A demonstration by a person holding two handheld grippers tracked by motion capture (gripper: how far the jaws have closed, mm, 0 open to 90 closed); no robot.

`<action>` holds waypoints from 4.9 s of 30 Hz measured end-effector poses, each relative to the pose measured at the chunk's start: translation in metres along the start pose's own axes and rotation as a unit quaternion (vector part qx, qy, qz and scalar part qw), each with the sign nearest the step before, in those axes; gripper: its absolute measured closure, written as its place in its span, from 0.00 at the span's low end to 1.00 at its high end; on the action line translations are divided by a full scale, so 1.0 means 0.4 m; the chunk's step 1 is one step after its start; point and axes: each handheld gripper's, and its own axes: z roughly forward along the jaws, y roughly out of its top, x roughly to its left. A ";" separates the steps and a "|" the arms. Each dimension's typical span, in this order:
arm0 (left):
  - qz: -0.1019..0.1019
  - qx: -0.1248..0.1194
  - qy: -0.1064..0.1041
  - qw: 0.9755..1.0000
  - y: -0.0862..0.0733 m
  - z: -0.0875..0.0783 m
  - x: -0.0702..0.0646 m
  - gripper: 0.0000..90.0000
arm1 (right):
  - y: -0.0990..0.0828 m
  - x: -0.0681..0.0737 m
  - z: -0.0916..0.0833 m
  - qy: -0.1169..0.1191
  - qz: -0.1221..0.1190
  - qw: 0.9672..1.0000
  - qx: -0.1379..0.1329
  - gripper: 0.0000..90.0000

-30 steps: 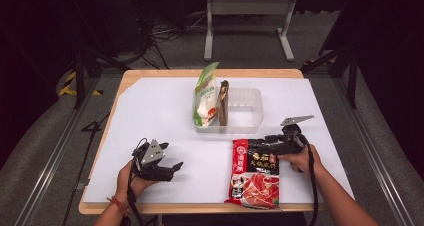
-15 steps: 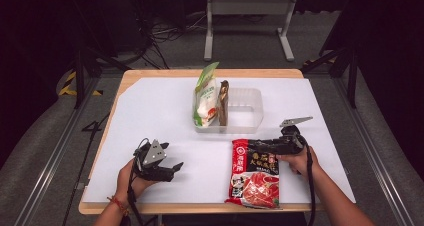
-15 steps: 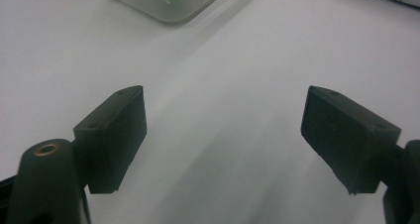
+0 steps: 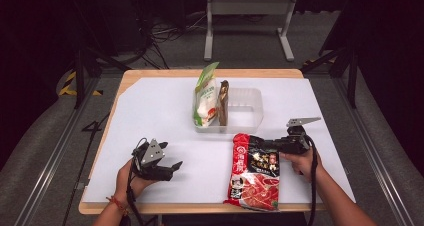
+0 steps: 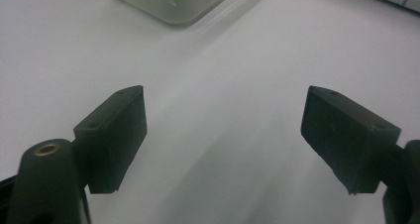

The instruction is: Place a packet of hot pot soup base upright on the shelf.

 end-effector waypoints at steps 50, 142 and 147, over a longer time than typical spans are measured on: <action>-0.018 -0.013 0.004 1.000 -0.004 -0.011 0.011 0.21 | 0.150 0.270 -0.133 0.021 -0.139 0.982 -0.122 0.99; -0.019 -0.023 -0.006 1.000 -0.010 -0.016 0.019 0.20 | 0.507 0.158 0.039 -0.229 -0.102 0.945 -0.209 0.99; -0.020 -0.020 -0.007 1.000 -0.010 -0.014 0.019 0.20 | 0.498 0.148 0.050 -0.226 -0.104 0.946 -0.208 0.99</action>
